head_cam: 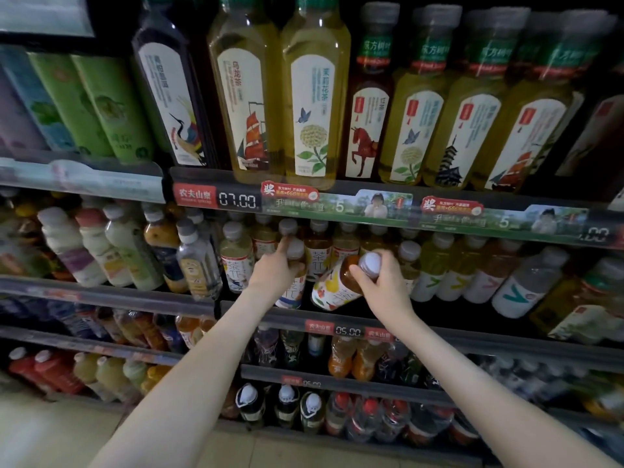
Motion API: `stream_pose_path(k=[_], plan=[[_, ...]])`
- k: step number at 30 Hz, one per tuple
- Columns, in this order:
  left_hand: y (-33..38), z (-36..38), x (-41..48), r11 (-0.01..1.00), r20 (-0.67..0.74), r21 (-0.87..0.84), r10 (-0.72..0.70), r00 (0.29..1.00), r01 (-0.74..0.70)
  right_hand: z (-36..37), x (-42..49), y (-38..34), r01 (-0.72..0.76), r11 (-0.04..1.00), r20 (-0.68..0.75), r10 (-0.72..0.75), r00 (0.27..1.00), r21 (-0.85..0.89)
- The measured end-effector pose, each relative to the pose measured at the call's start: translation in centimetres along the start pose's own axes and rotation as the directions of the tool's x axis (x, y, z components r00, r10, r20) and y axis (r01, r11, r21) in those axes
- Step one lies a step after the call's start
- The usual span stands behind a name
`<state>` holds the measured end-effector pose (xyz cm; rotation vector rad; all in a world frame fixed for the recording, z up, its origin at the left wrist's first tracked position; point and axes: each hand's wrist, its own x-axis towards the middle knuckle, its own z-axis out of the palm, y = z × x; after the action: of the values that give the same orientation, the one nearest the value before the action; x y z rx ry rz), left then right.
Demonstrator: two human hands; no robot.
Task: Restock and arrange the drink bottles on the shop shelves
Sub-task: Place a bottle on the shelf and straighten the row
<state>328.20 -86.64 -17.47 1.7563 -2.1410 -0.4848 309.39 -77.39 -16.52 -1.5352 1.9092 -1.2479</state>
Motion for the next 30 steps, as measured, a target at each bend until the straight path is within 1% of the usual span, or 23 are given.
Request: stream_pose_path(k=[2,5,8,10,13,16,17,21,24,26,28,30], plan=[[-0.2,0.1,0.1,1.0,0.004,-0.013,0.017,1.0,-0.017,1.8,1.0,-0.6,0.027,0.997,0.064,-0.022,0.998,-0.074],[-1.0,-0.1,0.1,0.996,-0.052,-0.061,-0.068,0.996,0.065,4.5,2.6,-0.8,0.061,0.978,0.186,-0.023,0.982,-0.201],[-1.5,0.2,-0.2,0.992,-0.056,-0.092,-0.087,0.995,0.081,6.6,3.6,-1.1,0.115,0.942,0.245,-0.036,0.969,-0.317],[-1.6,0.8,-0.3,0.995,-0.022,-0.073,-0.07,0.997,0.068,7.3,4.5,-1.7,0.17,0.906,0.269,-0.066,0.961,-0.387],[-2.1,1.0,0.2,0.999,0.035,0.03,-0.043,0.998,0.042,7.2,5.8,-2.0,0.182,0.862,0.314,-0.027,0.949,-0.473],[-2.4,1.1,0.3,0.996,0.035,0.08,-0.051,0.998,0.048,6.8,6.0,-1.1,0.251,0.849,0.405,-0.047,0.913,-0.466],[-2.3,1.2,0.3,0.995,0.029,0.085,-0.056,0.998,0.053,6.8,5.9,-0.7,0.274,0.838,0.415,-0.063,0.907,-0.471],[-2.3,1.5,0.0,0.996,-0.004,0.079,-0.04,0.999,0.04,7.5,5.7,-0.1,0.284,0.812,0.346,-0.109,0.932,-0.51],[-1.5,1.7,-1.8,0.998,-0.003,-0.025,-0.053,0.999,0.053,7.6,4.9,0.0,0.294,0.793,0.316,-0.136,0.939,-0.534],[-0.6,2.2,-3.7,0.998,-0.052,-0.045,-0.052,0.997,0.05,7.2,3.5,-0.1,0.305,0.792,0.309,-0.155,0.938,-0.528],[0.9,2.4,-5.4,0.999,-0.138,-0.042,0.014,0.99,-0.02,6.1,2.0,-0.9,0.289,0.842,0.306,-0.157,0.939,-0.455],[2.9,1.8,-6.7,0.982,-0.226,-0.057,0.161,0.961,-0.178,4.5,1.0,-2.0,0.267,0.899,0.294,-0.166,0.941,-0.348]])
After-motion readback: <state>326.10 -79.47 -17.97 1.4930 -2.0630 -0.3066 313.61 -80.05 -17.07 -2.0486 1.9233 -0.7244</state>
